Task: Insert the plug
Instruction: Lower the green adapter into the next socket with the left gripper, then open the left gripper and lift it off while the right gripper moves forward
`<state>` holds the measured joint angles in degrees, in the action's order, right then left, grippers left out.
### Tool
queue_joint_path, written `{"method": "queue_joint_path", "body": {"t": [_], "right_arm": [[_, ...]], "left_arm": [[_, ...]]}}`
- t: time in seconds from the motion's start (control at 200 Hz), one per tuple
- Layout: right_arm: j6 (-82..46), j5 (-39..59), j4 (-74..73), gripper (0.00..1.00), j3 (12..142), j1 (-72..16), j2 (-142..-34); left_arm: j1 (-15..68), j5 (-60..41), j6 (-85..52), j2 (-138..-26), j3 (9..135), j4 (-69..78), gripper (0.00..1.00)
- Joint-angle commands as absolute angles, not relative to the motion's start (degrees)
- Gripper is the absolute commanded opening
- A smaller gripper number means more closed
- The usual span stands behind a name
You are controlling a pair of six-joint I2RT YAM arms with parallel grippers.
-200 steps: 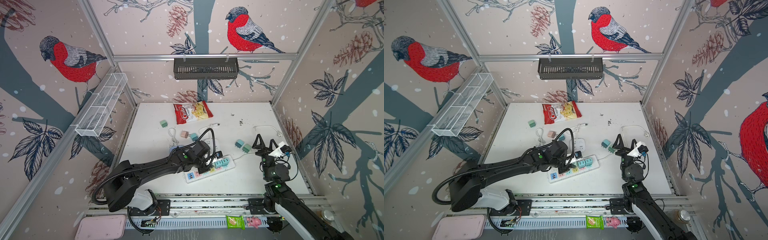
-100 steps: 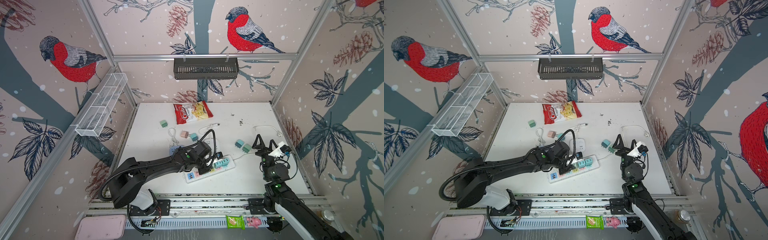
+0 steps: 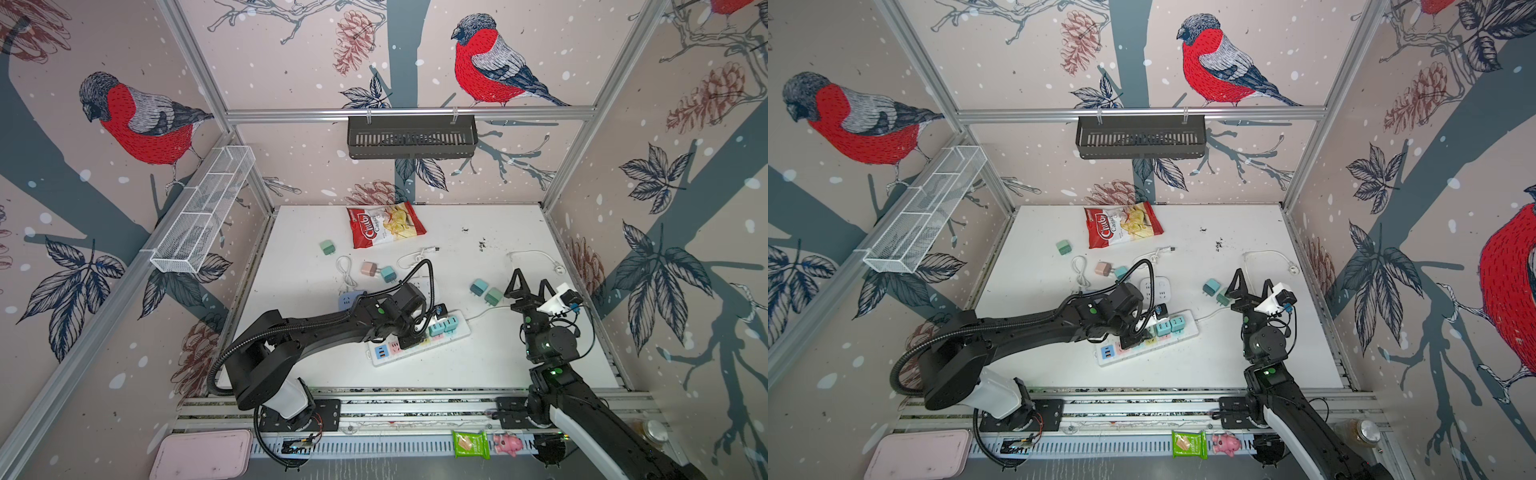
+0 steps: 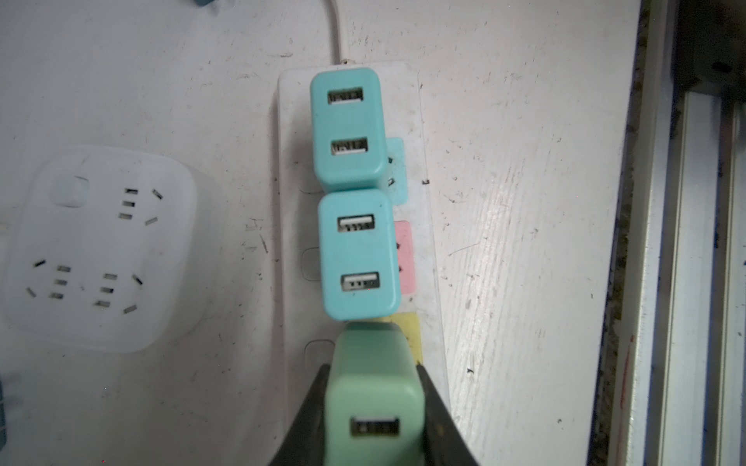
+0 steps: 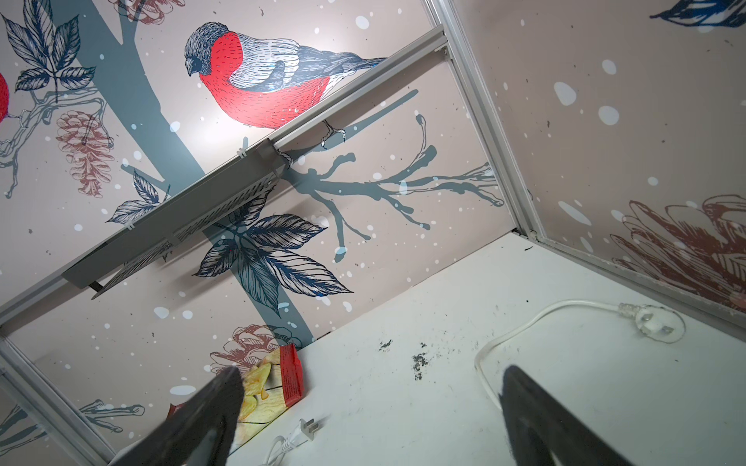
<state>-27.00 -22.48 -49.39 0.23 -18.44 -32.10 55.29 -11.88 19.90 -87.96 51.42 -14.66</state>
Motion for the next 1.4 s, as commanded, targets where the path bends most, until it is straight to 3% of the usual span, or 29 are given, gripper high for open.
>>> {"method": "queue_joint_path", "body": {"t": [0.0,0.626,1.101,1.206,1.366,1.396], "right_arm": [[-27.59,-22.41,-50.27,1.00,0.32,-18.43,-32.29],[-28.55,-22.86,-48.97,1.00,1.39,-18.18,-33.73],[-31.84,-23.69,-40.16,1.00,7.50,-17.37,-39.19],[-32.84,-25.32,-38.12,1.00,8.49,-17.29,-39.40],[-37.70,-28.75,-34.76,1.00,9.97,-17.23,-39.80],[-38.04,-28.70,-34.85,0.99,10.23,-17.08,-40.02]], "left_arm": [[55.25,-13.05,20.22,-88.23,51.85,-15.46,0.00],[55.27,-11.12,19.85,-93.83,56.50,-22.79,0.00],[55.24,-12.84,18.20,-95.82,56.84,-23.50,0.00],[55.21,-12.13,16.56,-93.99,56.81,-21.79,0.29],[54.97,-10.94,15.23,-89.06,55.37,-19.13,0.58],[55.03,-10.61,14.93,-87.82,54.55,-18.05,0.72]]}}
